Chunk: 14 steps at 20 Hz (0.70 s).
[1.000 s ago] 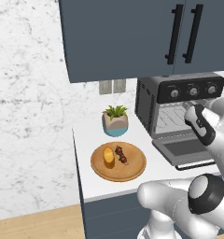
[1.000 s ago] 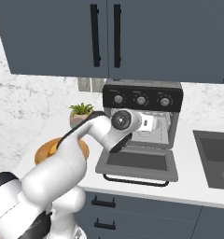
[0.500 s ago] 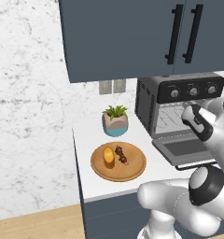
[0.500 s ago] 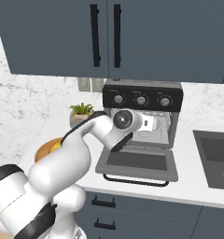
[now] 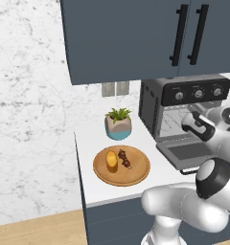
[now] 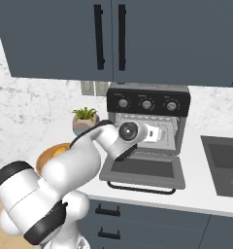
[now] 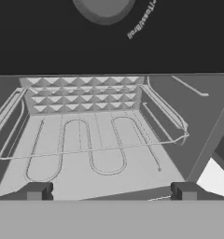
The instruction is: Pick up the kebab skewer and baguette bread, and place them inside the toaster oven. Close the toaster oven door and start by setting the timer.
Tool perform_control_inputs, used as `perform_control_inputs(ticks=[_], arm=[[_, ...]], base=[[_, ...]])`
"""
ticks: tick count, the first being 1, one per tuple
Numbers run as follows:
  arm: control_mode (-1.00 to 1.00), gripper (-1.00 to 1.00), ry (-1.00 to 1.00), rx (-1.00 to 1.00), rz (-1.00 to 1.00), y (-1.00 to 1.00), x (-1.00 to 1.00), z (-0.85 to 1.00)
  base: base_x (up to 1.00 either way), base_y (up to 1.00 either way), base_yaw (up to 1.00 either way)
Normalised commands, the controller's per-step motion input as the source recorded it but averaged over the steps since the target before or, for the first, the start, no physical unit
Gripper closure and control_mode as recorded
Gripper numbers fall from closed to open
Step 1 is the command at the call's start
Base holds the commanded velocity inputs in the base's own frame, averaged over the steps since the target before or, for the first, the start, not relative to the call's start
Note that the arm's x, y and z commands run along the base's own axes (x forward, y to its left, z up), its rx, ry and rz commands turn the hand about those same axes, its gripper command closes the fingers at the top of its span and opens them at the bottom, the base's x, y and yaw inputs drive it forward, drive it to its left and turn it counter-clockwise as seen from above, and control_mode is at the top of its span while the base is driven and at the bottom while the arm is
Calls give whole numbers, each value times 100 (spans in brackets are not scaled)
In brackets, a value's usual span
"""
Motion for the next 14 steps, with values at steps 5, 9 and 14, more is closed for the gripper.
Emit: perform_control_inputs(ticks=[5, 9, 14], arm=[[-100, -100, -5, 0, 0, 0, 25, -2], [-100, -100, -10, 1, 1, 0, 26, 0], [-100, -100, -7, 1, 10, 0, 14, -6]], base=[[0, 0, 0], [0, 0, 0], [0, 0, 0]])
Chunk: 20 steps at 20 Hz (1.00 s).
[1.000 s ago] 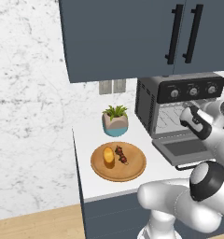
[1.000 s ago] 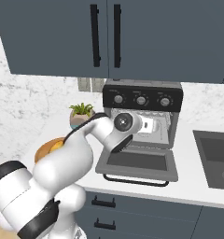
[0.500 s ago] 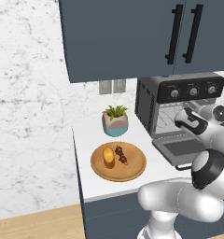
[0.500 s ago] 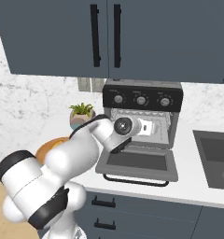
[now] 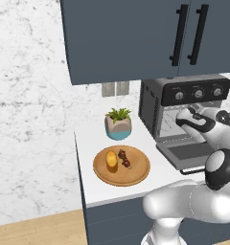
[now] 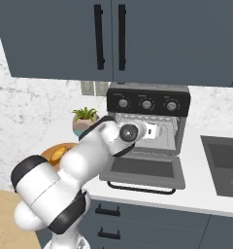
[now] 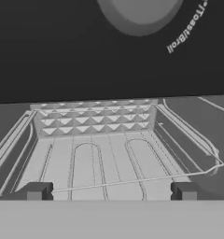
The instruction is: Pick up the kebab skewer and baguette bread, and place them inside the toaster oven. Close the toaster oven door and start by setting the timer.
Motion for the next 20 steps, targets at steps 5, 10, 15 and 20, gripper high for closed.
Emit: perform_control_inputs(ticks=[5, 10, 15, 20], arm=[[-100, -100, -5, 2, 17, -1, 0, -1], [-100, -100, 0, 2, 12, -16, 5, 0], [-100, -100, 0, 2, 0, -21, 27, 0], [-100, -100, 0, 0, 0, -7, 30, -5]], base=[[0, 0, 0], [0, 0, 0], [0, 0, 0], [0, 0, 0]])
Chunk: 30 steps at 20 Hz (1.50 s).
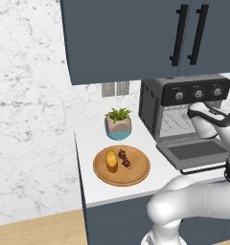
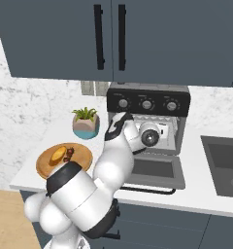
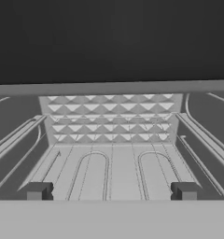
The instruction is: Pick up the kebab skewer and baguette bread, and place them inside the toaster oven. Close the toaster oven door and start by setting the timer.
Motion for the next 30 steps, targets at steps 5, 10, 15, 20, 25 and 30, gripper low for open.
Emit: perform_control_inputs(ticks=[5, 10, 15, 20, 25, 30], arm=[[-100, -100, 0, 0, 0, 0, 26, -9], [-100, -100, 0, 0, 0, 0, 26, -10], [-100, -100, 0, 0, 0, 0, 27, -9], [-100, -100, 0, 0, 0, 0, 26, -11], [-100, -100, 0, 0, 0, 0, 25, -1], [-100, -100, 0, 0, 0, 0, 24, -1]], base=[[0, 0, 0], [0, 0, 0], [0, 0, 0], [0, 0, 0], [0, 0, 0], [0, 0, 0]])
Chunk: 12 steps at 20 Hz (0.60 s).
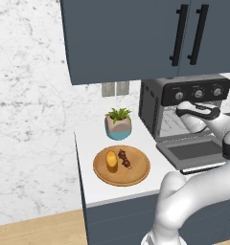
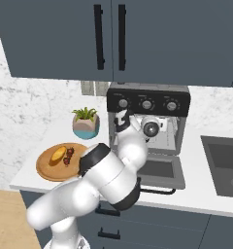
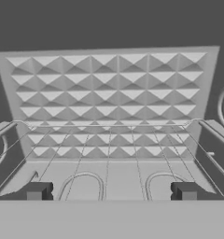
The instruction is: Pick up the kebab skewer and baguette bread, and place them inside the toaster oven. Close the toaster oven door and start by setting the timer.
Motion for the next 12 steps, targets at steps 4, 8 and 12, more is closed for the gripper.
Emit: perform_control_inputs(ticks=[4, 8, 12], arm=[[-100, -100, 0, 0, 0, 0, 6, -24], [-100, -100, 0, 0, 0, 0, 4, -27], [-100, -100, 0, 0, 0, 0, 14, -9]], base=[[0, 0, 0], [0, 0, 0], [0, 0, 0]])
